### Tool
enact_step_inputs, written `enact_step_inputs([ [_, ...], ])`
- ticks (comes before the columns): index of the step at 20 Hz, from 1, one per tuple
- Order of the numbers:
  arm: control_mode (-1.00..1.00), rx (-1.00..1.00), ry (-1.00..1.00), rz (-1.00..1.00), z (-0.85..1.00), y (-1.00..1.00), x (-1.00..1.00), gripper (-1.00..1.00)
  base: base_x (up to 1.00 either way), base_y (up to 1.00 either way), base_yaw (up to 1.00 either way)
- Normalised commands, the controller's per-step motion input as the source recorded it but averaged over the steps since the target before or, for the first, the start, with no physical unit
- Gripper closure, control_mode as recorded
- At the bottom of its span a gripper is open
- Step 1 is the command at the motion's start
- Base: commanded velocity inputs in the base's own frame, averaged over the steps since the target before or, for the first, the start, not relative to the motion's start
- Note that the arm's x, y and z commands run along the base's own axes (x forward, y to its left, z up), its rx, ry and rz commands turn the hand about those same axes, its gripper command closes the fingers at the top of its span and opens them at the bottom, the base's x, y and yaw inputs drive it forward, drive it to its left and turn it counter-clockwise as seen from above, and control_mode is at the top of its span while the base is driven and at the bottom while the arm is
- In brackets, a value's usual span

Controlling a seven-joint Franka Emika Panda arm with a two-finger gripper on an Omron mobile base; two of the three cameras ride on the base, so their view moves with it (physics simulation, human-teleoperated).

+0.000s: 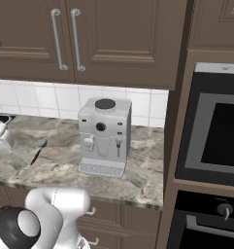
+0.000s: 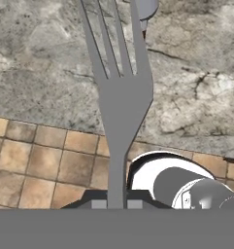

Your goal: Take the fork and place it on the left side of the plate. Then take the spoon and place it on the right side of the plate. Make sure they're directly next to the plate.

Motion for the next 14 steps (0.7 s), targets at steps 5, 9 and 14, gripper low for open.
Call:
enact_step_inputs([
  [5, -1.0, 0.07, -0.07, 0.01, -0.05, -0.17, 0.0, 1.0, 0.0, 0.0, 0.0],
  [9, -1.0, 0.0, 0.0, 0.0, 0.0, 0.0, 0.0, 1.0, 0.0, 0.0, 0.0],
  [14, -1.0, 0.0, 0.0, 0.0, 0.0, 0.0, 0.0, 1.0, 0.0, 0.0, 0.0],
])
